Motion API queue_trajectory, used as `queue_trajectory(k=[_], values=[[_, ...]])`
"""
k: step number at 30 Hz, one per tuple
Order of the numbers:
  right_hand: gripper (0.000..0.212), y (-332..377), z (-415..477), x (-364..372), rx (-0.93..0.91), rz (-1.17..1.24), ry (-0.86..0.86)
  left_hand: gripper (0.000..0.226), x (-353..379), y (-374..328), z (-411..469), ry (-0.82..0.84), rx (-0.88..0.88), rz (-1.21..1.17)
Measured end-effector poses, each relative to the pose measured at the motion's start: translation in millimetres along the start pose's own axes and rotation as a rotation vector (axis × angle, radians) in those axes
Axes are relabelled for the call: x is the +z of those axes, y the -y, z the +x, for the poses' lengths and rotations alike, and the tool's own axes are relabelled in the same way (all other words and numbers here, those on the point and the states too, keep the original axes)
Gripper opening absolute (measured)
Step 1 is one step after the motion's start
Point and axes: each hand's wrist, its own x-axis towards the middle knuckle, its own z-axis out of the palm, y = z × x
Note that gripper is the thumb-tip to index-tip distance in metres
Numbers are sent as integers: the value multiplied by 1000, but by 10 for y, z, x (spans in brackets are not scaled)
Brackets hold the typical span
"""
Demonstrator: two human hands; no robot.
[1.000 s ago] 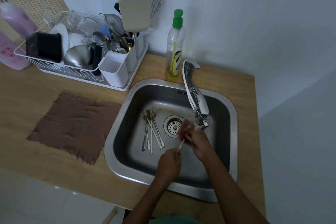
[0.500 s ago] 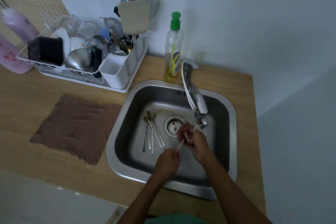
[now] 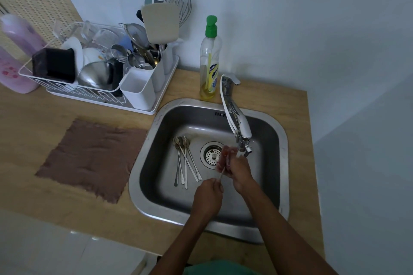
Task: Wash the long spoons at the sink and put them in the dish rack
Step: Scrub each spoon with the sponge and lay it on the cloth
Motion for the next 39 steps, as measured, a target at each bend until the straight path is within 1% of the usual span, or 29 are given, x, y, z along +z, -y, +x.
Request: queue_trajectory(k=[2, 4, 7, 8, 10, 12, 14, 16, 18, 19, 21, 23, 25, 27, 29, 30, 33, 36, 38, 39], values=[[34, 6, -8, -26, 59, -60, 92, 36, -36, 63, 26, -27, -12, -9], [25, 62, -5, -83, 85, -108, 141, 37, -62, 73, 26, -18, -7, -12], [14, 96, 45, -69, 37, -22, 19, 38, -23, -11, 5, 22, -6, -8], [14, 89, 47, -55, 26, -10, -7, 37, -15, -15, 1, 23, -14, -5], [21, 49, 19, -46, 52, -43, 33, 36, -35, 35, 15, 11, -26, -1], [20, 22, -4, -74, 89, -55, 92, 36, -70, 70, 24, 14, -18, 4], [16, 55, -13, -77, 56, -34, 40, 36, -59, 29, 7, 39, 1, 13], [18, 36, 22, -101, 19, -57, -27, 35, -49, -5, -14, 57, 8, 34], [21, 38, -14, -129, 19, -110, 23, 35, -98, 42, 14, 69, 7, 75], [21, 53, -35, -167, 13, -192, 65, 36, -147, 87, 40, 73, 2, 87], [18, 122, -41, -267, -64, -414, 69, 39, -260, 159, 79, 79, 2, 97], [26, 223, -33, -350, -174, -603, 70, 39, -349, 176, 119, 83, 28, 126], [31, 309, 8, -403, -233, -776, 160, 37, -417, 182, 175, 83, 62, 185], [24, 386, 52, -428, -245, -893, 266, 37, -485, 184, 237, 82, 90, 228], [22, 476, 30, -414, -241, -892, 309, 37, -533, 190, 277, 96, 103, 228], [22, 507, 14, -395, -259, -874, 290, 38, -544, 186, 276, 101, 107, 217], [28, 482, -107, -320, -283, -714, 114, 39, -496, 122, 199, 101, 111, 137], [24, 230, -98, -218, -251, -512, -88, 38, -334, 50, 104, 94, 99, 105], [23, 103, -86, -153, -185, -348, -134, 37, -217, 20, 63, 79, 87, 109], [22, 79, -74, -142, -148, -305, -115, 36, -180, 18, 49, 64, 81, 113]])
